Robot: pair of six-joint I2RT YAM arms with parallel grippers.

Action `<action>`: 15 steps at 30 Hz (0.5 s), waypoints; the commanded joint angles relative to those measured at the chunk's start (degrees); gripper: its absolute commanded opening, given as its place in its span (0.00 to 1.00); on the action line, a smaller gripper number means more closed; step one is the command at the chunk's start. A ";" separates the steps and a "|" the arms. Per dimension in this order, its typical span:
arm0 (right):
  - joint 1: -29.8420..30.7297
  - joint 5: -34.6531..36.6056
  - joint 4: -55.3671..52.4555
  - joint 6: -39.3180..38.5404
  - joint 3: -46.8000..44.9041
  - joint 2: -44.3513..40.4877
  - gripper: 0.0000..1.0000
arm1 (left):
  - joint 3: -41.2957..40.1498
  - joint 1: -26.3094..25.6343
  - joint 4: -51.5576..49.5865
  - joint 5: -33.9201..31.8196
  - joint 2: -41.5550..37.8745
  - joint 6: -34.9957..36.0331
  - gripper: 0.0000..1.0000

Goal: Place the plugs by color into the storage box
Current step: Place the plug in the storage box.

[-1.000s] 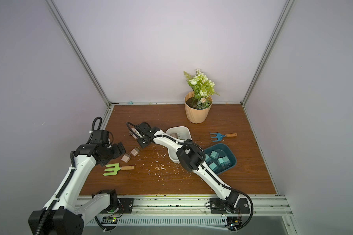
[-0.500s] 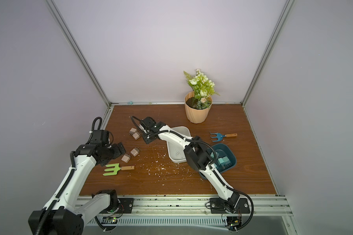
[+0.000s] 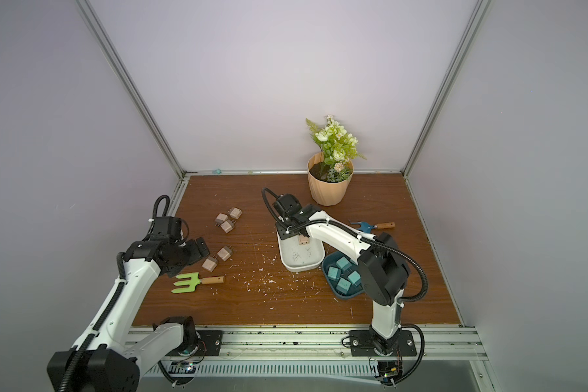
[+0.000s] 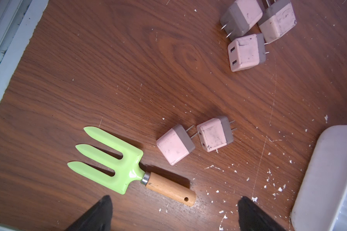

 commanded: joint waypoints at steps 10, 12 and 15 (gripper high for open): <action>-0.38 -0.26 5.13 5.76 -10.81 -1.53 0.50 | -1.53 0.64 0.30 0.43 -0.56 -1.04 0.98; -0.52 -0.68 5.35 5.76 -10.96 0.19 0.50 | -1.94 0.67 0.39 0.68 -0.48 -1.23 0.98; -0.78 -1.69 4.98 5.61 -10.52 2.82 0.52 | -2.38 0.69 0.25 1.08 -0.14 -1.14 0.98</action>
